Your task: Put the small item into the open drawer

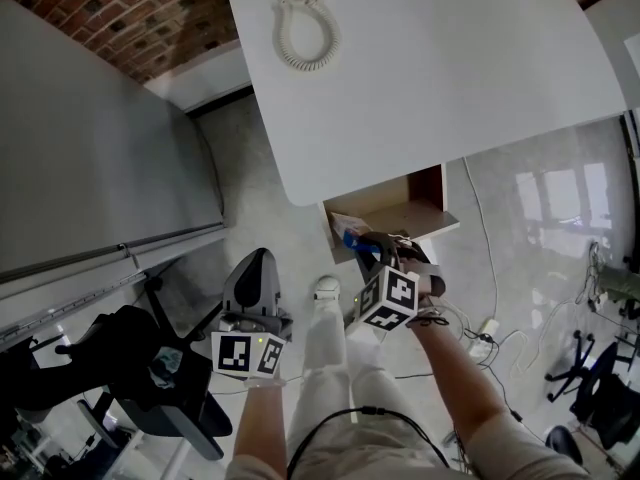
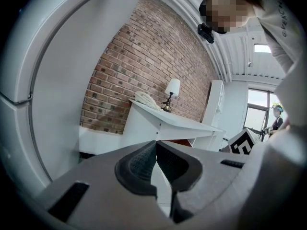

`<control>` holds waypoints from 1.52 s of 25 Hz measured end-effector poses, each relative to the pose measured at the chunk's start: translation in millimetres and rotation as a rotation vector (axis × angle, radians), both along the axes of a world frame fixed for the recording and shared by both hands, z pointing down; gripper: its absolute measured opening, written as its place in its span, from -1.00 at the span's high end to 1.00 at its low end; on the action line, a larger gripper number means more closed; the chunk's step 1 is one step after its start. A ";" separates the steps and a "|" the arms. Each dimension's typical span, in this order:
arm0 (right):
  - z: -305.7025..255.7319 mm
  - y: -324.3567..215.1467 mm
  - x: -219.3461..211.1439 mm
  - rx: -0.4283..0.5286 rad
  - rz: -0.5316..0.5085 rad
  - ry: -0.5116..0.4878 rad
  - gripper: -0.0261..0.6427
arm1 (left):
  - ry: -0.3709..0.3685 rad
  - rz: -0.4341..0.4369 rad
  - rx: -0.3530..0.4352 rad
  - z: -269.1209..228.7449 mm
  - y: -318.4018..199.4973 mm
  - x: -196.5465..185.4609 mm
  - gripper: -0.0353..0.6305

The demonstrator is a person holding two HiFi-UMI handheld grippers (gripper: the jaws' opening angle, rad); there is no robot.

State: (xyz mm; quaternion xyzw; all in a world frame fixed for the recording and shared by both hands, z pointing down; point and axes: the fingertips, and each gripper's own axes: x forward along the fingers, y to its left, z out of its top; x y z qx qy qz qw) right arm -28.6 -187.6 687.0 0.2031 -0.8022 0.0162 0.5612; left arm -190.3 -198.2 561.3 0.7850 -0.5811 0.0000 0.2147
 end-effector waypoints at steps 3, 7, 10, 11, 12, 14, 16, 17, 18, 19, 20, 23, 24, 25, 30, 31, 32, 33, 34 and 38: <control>1.1 -0.4 -1.9 -0.018 0.013 -0.014 0.66 | 0.001 0.000 0.000 0.7 0.3 -0.6 0.88; 3.0 2.0 -6.4 -0.051 0.041 -0.048 0.61 | 0.001 -0.002 -0.007 3.3 1.6 -1.4 0.88; 4.6 1.9 -9.1 -0.055 0.050 -0.060 0.60 | 0.002 -0.003 -0.007 4.4 2.6 -2.3 0.88; 5.1 1.5 -9.7 -0.055 0.053 -0.064 0.60 | 0.003 -0.005 -0.007 4.7 2.9 -2.7 0.88; 5.6 1.2 -10.3 -0.058 0.058 -0.069 0.59 | 0.004 -0.006 -0.007 4.9 3.1 -3.2 0.88; 7.0 0.4 -11.7 -0.068 0.074 -0.082 0.58 | 0.004 -0.009 -0.008 5.6 3.6 -4.6 0.88; 8.3 -0.9 -12.9 -0.078 0.098 -0.102 0.56 | 0.003 -0.012 -0.011 6.6 3.9 -5.8 0.88; 8.7 -1.5 -13.2 -0.082 0.110 -0.112 0.56 | 0.002 -0.014 -0.012 7.0 4.0 -6.2 0.88; 9.0 -1.9 -13.5 -0.084 0.119 -0.120 0.55 | 0.002 -0.015 -0.012 7.3 4.1 -6.5 0.88; 9.3 -2.0 -13.9 -0.086 0.125 -0.125 0.55 | 0.002 -0.016 -0.013 7.8 4.2 -7.0 0.88; 9.7 -1.9 -14.4 -0.086 0.128 -0.130 0.55 | 0.003 -0.018 -0.014 8.4 4.4 -7.6 0.88; 10.5 -1.8 -16.7 -0.089 0.139 -0.146 0.53 | 0.006 -0.021 -0.018 10.0 5.1 -8.8 0.88; 10.5 -2.0 -17.2 -0.090 0.144 -0.151 0.53 | 0.007 -0.022 -0.018 10.2 5.2 -8.8 0.88; 10.6 -2.2 -17.5 -0.091 0.149 -0.156 0.52 | 0.008 -0.022 -0.019 10.5 5.3 -8.7 0.88; 9.5 -1.5 -18.3 -0.091 0.156 -0.173 0.51 | 0.009 -0.021 -0.019 10.5 5.9 -7.1 0.88; 8.5 -1.5 -18.5 -0.090 0.157 -0.179 0.51 | 0.009 -0.021 -0.020 10.3 5.9 -6.6 0.88; 7.6 -1.7 -18.8 -0.089 0.157 -0.186 0.51 | 0.009 -0.020 -0.020 10.1 5.6 -6.4 0.88; 6.8 -2.0 -19.2 -0.088 0.158 -0.192 0.50 | 0.009 -0.020 -0.020 10.0 5.1 -6.3 0.88; 6.0 -2.4 -19.5 -0.088 0.160 -0.198 0.50 | 0.009 -0.020 -0.019 9.8 4.7 -6.3 0.88; 0.1 -4.1 -19.0 -0.080 0.185 -0.237 0.51 | 0.008 -0.017 -0.016 7.7 4.8 -4.9 0.88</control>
